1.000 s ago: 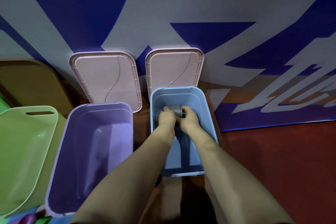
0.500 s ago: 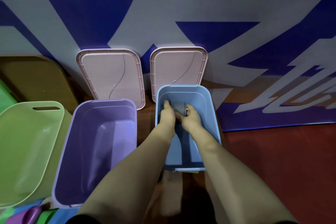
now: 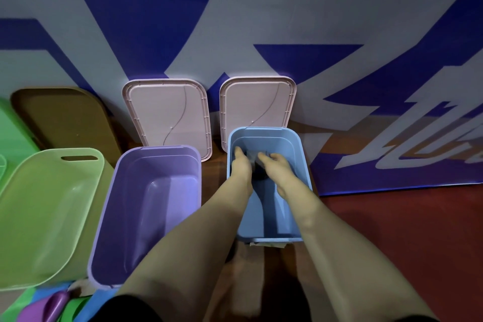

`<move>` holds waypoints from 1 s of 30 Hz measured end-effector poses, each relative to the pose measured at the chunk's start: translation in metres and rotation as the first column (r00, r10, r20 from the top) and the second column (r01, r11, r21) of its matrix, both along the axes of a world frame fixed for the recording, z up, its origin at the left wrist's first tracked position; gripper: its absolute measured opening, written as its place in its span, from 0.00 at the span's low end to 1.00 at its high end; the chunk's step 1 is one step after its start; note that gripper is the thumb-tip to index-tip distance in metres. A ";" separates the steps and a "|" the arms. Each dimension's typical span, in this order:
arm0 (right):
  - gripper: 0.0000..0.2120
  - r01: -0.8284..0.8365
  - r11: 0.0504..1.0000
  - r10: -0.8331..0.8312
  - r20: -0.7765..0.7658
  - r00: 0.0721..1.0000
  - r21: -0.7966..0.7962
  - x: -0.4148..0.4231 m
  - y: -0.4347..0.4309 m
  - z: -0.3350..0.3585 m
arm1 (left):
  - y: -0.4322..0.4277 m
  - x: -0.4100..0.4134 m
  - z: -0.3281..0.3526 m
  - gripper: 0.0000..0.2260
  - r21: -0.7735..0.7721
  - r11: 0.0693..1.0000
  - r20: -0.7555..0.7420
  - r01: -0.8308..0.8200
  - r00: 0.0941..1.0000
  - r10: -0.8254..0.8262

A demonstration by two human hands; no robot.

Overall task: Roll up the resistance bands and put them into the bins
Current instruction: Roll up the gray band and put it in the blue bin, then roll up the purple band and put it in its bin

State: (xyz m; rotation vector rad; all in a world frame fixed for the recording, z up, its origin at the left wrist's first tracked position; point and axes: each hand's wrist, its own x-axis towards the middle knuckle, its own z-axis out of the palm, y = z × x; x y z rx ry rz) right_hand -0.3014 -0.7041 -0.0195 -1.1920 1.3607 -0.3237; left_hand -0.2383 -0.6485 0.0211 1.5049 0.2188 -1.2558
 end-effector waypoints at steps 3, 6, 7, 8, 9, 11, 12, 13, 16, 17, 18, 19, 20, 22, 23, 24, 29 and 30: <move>0.26 0.000 1.000 -0.001 -0.016 1.000 -0.021 -0.003 0.001 0.005 | 0.001 0.000 0.007 0.26 -0.015 0.999 -0.016 -0.029 0.999 0.029; 0.28 -0.009 0.999 0.008 -0.027 1.000 -0.039 -0.007 0.004 0.017 | 0.008 -0.001 0.023 0.26 -0.016 1.000 -0.005 -0.018 1.000 0.018; 0.28 -0.012 0.999 0.011 -0.028 1.000 -0.046 -0.008 0.006 0.022 | 0.011 -0.002 0.027 0.26 -0.025 1.000 0.002 -0.012 1.000 0.012; 0.28 -0.016 0.999 0.014 -0.030 0.999 -0.052 -0.010 0.008 0.029 | 0.015 -0.003 0.035 0.25 -0.040 0.999 0.011 0.006 1.000 -0.006; 0.29 -0.023 0.998 0.022 -0.029 0.999 -0.059 -0.012 0.011 0.036 | 0.019 -0.003 0.039 0.24 -0.064 0.998 0.011 0.021 1.000 -0.020; 0.28 -0.037 0.996 0.035 -0.025 0.999 -0.087 -0.015 0.018 0.054 | 0.031 -0.004 0.052 0.22 -0.093 0.995 0.016 0.046 0.999 -0.045; 0.28 -0.040 0.993 0.038 -0.018 0.999 -0.107 -0.016 0.024 0.063 | 0.039 -0.005 0.060 0.22 -0.103 0.993 0.042 0.061 0.998 -0.057; 0.26 -0.042 0.990 0.041 -0.009 0.999 -0.132 -0.016 0.029 0.072 | 0.048 -0.005 0.068 0.20 -0.123 0.990 0.066 0.071 0.996 -0.063; 0.24 -0.069 0.978 0.073 0.012 0.997 -0.196 -0.016 0.052 0.098 | 0.078 -0.002 0.093 0.16 -0.171 0.977 0.160 0.131 0.982 -0.103; 0.24 -0.078 0.975 0.084 0.020 0.996 -0.206 -0.015 0.061 0.105 | 0.089 0.001 0.098 0.18 -0.190 0.971 0.183 0.147 0.977 -0.112; 0.24 -0.084 0.973 0.093 0.033 0.995 -0.214 -0.013 0.071 0.113 | 0.099 0.006 0.102 0.20 -0.213 0.965 0.188 0.153 0.976 -0.113; 0.22 -0.091 0.971 0.104 0.047 0.993 -0.223 -0.010 0.082 0.120 | 0.112 0.011 0.109 0.18 -0.225 0.961 0.211 0.158 0.971 -0.110; 0.20 -0.097 0.966 0.115 0.064 0.991 -0.238 -0.006 0.093 0.128 | 0.125 0.018 0.114 0.16 -0.219 0.961 0.224 0.167 0.967 -0.117; 0.17 -0.118 0.955 0.147 0.088 0.985 -0.274 0.005 0.115 0.138 | 0.152 0.035 0.120 0.18 -0.225 0.961 0.244 0.159 0.964 -0.103; 0.16 -0.142 0.947 0.177 0.098 0.979 -0.288 0.012 0.127 0.143 | 0.166 0.045 0.121 0.22 -0.214 0.966 0.266 0.147 0.960 -0.087; 0.15 -0.173 0.935 0.216 0.111 0.970 -0.309 0.019 0.139 0.147 | 0.180 0.054 0.122 0.24 -0.212 0.970 0.283 0.120 0.957 -0.057; 0.11 -0.344 0.872 0.402 0.106 0.910 -0.348 0.063 0.201 0.158 | 0.257 0.101 0.122 0.19 -0.247 0.968 0.352 0.053 0.935 0.039; 0.12 -0.382 0.856 0.438 0.098 0.893 -0.348 0.072 0.215 0.159 | 0.272 0.110 0.120 0.20 -0.241 0.970 0.371 0.043 0.927 0.052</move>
